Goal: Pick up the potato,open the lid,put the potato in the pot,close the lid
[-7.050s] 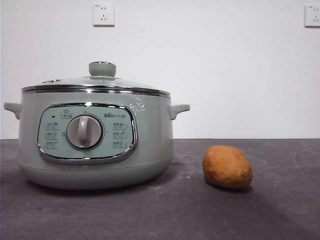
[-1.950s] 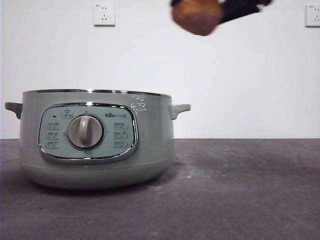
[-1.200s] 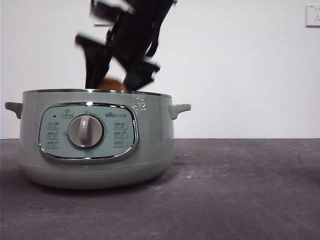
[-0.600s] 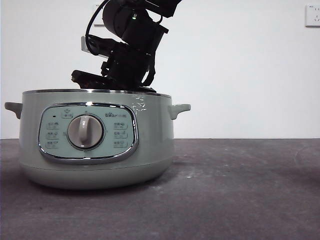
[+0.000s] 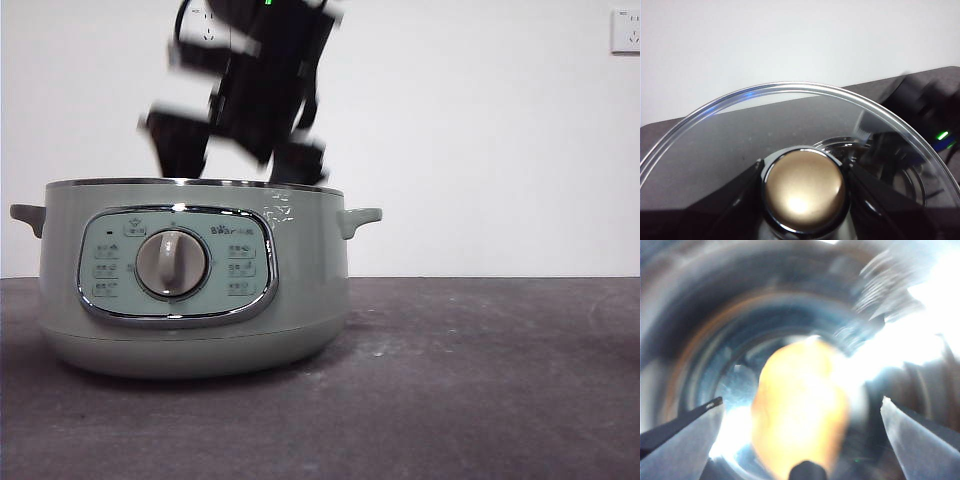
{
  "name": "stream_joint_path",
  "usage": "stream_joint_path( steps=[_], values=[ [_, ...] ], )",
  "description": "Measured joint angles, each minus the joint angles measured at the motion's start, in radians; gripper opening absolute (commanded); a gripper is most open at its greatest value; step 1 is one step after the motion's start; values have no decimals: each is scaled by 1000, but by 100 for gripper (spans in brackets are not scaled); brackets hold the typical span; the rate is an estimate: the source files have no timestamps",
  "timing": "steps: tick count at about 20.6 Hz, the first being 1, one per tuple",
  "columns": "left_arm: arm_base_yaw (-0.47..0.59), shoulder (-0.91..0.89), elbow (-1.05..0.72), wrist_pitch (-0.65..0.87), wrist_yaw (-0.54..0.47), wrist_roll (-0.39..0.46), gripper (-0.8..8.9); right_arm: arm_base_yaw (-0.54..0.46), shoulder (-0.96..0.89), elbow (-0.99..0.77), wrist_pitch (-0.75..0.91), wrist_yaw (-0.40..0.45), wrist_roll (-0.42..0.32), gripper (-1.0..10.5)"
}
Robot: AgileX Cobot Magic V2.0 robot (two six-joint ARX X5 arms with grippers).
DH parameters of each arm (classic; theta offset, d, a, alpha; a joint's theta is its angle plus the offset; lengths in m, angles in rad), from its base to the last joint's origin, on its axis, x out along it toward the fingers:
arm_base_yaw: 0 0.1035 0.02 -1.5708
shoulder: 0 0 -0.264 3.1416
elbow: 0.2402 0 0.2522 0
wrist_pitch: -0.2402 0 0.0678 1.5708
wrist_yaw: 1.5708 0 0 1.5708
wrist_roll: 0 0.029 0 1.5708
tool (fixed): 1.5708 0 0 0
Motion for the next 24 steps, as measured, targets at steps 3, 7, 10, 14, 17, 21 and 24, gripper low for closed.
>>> stream_joint_path(
  steps=[3,7,10,14,17,21,24],
  values=[
    [0,79,0,39,0,0,-8,-21,-219,6,-68,120,0,563],
    [0,229,0,134,18,0,-8,-61,-400,6,-158,158,14,563],
    [0,352,0,214,79,0,-8,-82,-534,6,-203,162,30,563],
    [-2,529,0,310,166,0,-8,-84,-664,6,-263,162,35,563],
    [-2,628,0,353,174,0,-8,-84,-726,6,-280,162,36,563],
    [-2,704,0,369,181,0,-8,-84,-778,6,-280,162,38,563],
    [-2,745,0,371,213,0,-8,-84,-801,6,-283,162,42,563]
  ],
)
